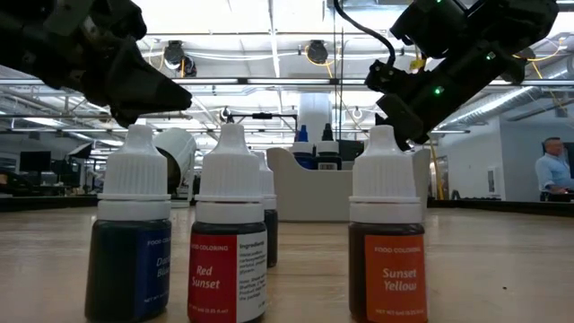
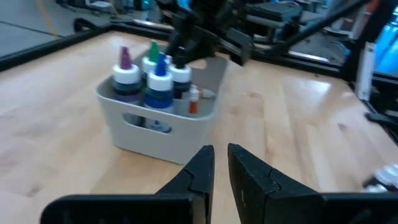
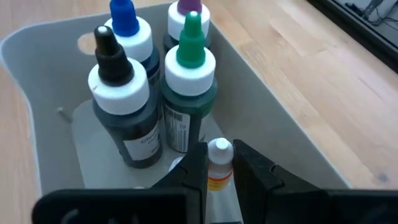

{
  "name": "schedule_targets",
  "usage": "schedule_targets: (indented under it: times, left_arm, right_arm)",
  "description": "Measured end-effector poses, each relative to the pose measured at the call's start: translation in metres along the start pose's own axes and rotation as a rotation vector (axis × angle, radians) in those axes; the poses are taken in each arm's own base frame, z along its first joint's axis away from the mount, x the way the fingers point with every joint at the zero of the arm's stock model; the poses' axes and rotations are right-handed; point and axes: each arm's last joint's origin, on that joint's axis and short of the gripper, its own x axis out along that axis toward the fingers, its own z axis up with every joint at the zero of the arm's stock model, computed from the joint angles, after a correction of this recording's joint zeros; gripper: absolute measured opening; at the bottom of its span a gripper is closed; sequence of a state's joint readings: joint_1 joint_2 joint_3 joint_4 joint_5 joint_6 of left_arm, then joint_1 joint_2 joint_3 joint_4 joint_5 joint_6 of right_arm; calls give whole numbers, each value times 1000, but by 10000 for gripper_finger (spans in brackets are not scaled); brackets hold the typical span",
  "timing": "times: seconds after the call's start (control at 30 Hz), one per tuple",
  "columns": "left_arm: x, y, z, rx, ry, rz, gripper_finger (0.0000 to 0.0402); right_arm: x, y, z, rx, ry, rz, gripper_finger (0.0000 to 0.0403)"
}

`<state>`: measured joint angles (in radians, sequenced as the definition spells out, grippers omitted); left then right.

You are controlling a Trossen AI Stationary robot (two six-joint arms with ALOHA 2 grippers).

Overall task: Pick & Place food coloring
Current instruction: Put the small orange food coloring bottle into the gray bin

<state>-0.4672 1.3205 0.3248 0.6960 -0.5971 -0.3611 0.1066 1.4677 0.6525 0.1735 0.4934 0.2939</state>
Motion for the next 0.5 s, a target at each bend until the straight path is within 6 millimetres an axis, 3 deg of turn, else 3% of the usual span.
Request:
schedule_targets:
  times: [0.27,0.5]
  left_arm:
    - [-2,-3,-1,29,6,-19,51]
    - [-2,-3,-1,28,4,-9,51]
  right_arm:
    - [0,0,0,-57,10,28,45]
    - [1,-3,0,17,20,7,45]
